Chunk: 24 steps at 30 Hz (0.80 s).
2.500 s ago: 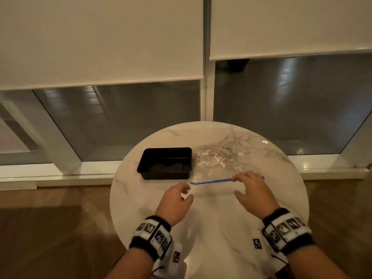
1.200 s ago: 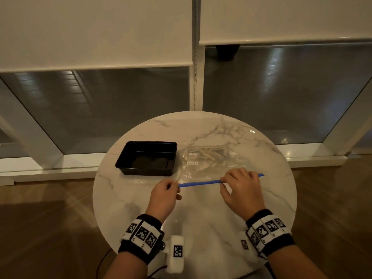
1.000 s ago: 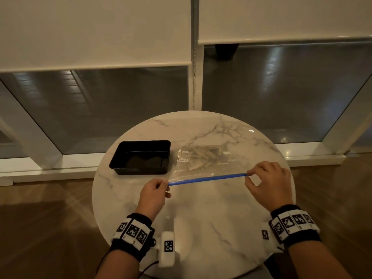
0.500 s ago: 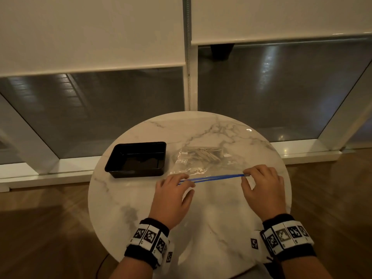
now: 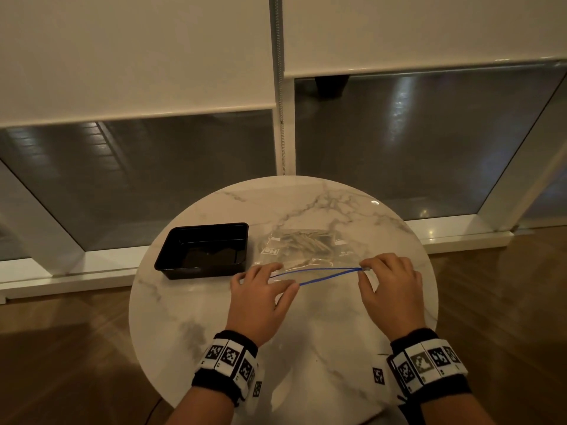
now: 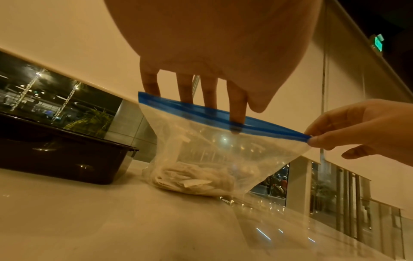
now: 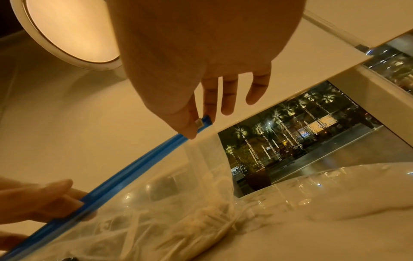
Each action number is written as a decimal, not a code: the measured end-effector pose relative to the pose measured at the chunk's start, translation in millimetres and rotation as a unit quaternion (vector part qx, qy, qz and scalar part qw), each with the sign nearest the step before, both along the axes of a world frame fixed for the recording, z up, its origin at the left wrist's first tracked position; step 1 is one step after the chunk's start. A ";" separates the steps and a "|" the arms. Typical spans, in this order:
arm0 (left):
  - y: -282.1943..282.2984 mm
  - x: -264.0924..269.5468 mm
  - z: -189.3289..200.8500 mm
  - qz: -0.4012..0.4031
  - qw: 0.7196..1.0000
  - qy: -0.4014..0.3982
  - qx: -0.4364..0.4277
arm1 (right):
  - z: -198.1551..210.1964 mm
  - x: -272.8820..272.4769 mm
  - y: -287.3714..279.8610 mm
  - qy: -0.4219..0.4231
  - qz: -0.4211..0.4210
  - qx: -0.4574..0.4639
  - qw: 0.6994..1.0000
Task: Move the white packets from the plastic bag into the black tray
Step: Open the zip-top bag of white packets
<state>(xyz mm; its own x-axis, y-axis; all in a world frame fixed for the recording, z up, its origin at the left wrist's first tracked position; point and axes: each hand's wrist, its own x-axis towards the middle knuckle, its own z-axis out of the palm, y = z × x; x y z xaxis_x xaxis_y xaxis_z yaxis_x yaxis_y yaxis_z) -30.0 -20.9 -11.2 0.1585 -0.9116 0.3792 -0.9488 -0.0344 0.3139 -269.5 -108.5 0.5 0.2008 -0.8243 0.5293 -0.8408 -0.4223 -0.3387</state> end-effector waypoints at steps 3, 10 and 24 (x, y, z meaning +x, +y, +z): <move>-3.8 -2.4 6.2 0.026 0.998 0.003 0.057 | 3.9 3.4 3.1 0.000 -0.002 0.000 1.000; -25.2 -3.6 5.7 -0.014 0.996 0.023 0.087 | 14.8 55.3 31.8 -0.048 0.266 -0.016 0.963; -8.7 -14.8 -7.3 -0.025 0.989 0.022 0.144 | 20.8 99.8 -15.5 0.056 0.101 0.445 0.888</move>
<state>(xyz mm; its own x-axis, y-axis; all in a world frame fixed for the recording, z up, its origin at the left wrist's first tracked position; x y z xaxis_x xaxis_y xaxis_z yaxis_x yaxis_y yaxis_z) -44.8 -29.5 -18.5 0.1205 -0.9881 0.0959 -0.9375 -0.0814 0.3384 -169.8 -123.9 21.3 0.4032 -0.8471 -0.3462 -0.8273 -0.1757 -0.5335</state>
